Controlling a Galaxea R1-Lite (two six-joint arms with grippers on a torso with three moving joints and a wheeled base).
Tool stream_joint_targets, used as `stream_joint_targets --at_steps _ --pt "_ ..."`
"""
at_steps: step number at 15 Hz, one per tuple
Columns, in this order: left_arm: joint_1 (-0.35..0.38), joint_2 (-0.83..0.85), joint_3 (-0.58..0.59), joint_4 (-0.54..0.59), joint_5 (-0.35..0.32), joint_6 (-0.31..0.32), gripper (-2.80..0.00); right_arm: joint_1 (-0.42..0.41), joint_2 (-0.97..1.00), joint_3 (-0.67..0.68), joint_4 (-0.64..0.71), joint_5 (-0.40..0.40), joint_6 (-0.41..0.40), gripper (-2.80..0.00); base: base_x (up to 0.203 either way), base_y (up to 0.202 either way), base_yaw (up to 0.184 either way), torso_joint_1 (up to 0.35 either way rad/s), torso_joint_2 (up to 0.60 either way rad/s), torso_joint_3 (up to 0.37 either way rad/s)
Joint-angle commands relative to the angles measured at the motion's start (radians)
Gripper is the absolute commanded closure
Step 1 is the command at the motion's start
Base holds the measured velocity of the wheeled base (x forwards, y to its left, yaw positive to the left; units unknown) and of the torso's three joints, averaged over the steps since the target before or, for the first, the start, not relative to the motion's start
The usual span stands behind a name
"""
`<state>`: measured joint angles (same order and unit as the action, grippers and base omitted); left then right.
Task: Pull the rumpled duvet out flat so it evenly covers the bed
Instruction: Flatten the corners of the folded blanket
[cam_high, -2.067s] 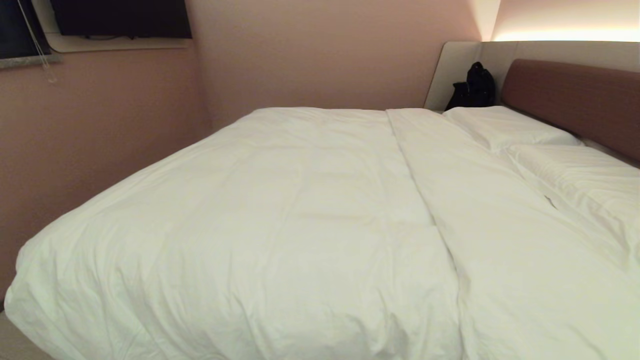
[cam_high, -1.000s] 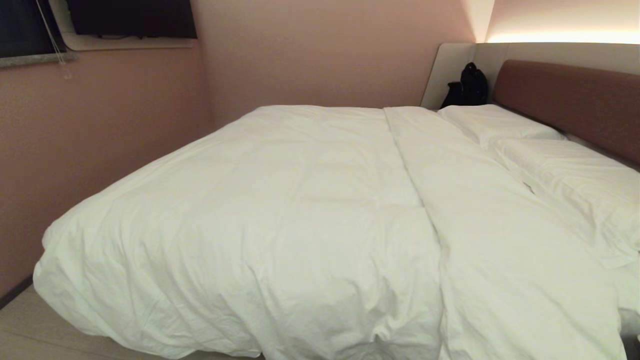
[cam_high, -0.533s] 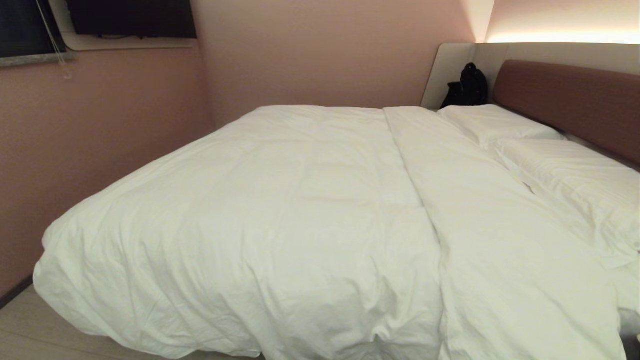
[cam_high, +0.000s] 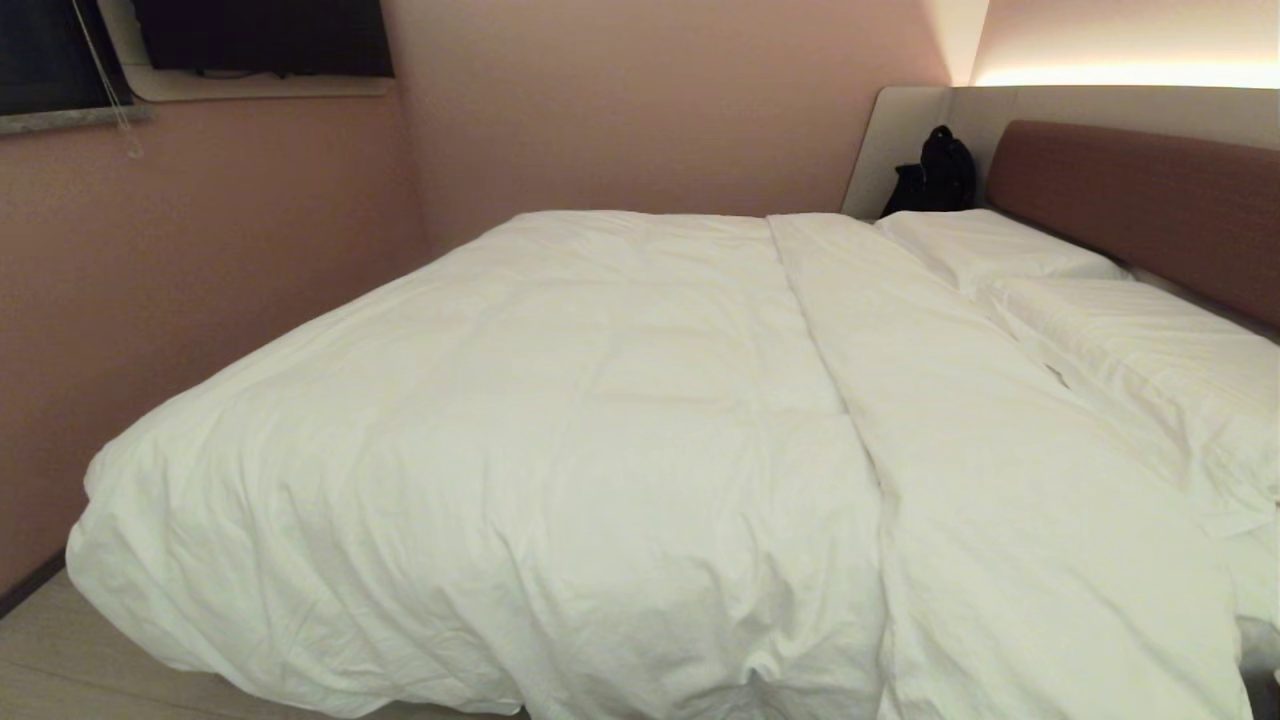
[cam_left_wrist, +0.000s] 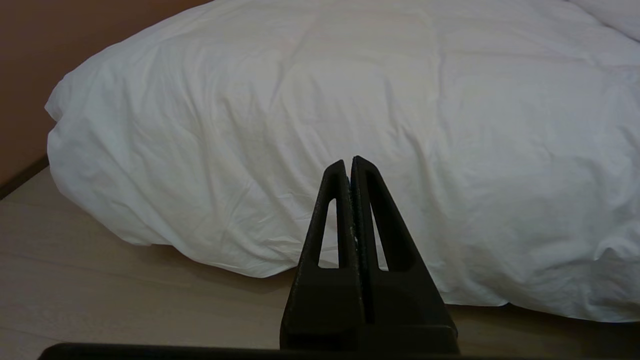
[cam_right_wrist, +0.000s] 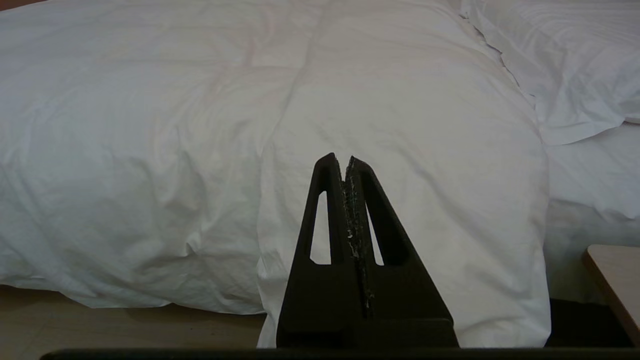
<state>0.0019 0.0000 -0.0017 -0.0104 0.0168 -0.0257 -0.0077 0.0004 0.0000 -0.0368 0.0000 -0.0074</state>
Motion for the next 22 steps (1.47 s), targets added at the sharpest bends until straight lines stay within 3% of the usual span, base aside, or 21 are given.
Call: stream_joint_targets --at_steps 1,11,22 --pt "0.0 0.0 0.0 0.0 0.0 0.0 0.0 0.0 0.0 0.0 0.0 0.0 -0.002 0.0 0.0 0.0 0.0 -0.027 0.06 0.032" --pt "0.0 0.0 0.0 0.0 0.0 0.0 0.0 0.0 0.0 0.0 0.0 0.0 -0.002 0.0 0.0 0.0 0.0 -0.121 0.39 0.256" --pt "0.0 0.0 0.0 0.0 0.0 0.0 0.0 0.0 0.0 0.0 0.0 -0.003 -0.009 0.0 0.0 0.0 0.0 -0.006 0.04 0.024"
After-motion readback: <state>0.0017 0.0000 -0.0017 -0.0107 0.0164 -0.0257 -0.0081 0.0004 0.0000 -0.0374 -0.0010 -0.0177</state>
